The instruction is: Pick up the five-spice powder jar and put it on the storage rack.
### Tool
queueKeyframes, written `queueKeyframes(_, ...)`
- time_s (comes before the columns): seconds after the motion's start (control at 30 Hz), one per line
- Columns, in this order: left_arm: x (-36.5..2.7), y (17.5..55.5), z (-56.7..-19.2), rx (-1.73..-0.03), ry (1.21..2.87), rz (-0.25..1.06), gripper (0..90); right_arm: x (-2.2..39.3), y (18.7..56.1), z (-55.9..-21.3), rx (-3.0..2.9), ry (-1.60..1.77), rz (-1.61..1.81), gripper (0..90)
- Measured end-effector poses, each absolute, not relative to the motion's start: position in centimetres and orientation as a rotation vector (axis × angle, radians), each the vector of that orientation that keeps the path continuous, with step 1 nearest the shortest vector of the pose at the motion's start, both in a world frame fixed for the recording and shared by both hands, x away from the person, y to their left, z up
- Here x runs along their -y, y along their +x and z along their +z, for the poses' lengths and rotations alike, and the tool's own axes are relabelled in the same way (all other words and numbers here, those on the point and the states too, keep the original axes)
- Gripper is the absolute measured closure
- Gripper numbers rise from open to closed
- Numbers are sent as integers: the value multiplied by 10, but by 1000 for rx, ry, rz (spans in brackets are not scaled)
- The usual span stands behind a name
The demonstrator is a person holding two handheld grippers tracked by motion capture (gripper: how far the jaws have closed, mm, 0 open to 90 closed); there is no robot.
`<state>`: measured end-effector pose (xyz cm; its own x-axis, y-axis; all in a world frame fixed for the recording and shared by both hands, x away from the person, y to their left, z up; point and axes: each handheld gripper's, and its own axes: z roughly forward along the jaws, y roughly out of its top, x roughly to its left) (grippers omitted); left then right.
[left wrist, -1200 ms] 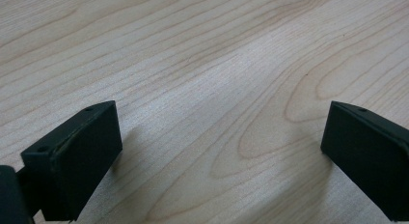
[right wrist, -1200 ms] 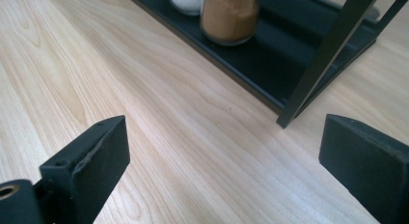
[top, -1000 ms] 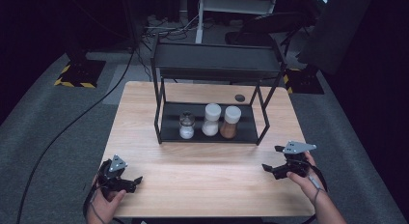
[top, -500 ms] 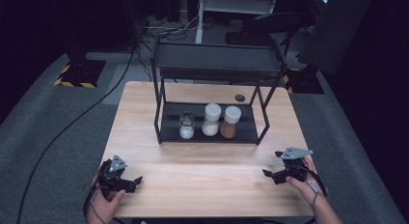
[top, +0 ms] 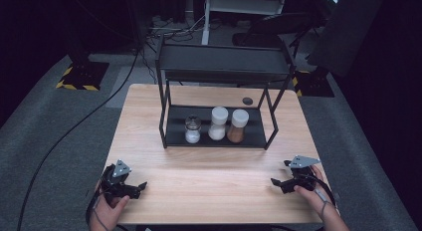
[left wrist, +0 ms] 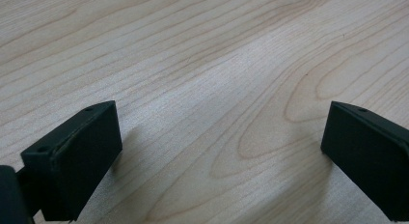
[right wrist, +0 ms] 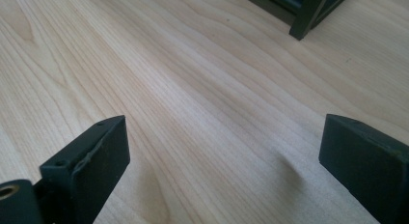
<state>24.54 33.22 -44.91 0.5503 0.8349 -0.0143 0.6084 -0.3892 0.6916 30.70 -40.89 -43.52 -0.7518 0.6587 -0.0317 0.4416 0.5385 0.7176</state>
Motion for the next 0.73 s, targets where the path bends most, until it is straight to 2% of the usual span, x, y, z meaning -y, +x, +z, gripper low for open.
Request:
queueKeyframes(0.2,-332,246,-449,-1156,2132,446,1,406,308,-440,-2493,936,1003,43)
queueKeyframes(0.33,-332,245,-449,-1156,2133,446,1,409,304,-449,-2460,973,1035,7)
queueKeyframes(0.73,-332,245,-449,-1156,2133,446,1,409,302,-449,-2454,984,1033,5)
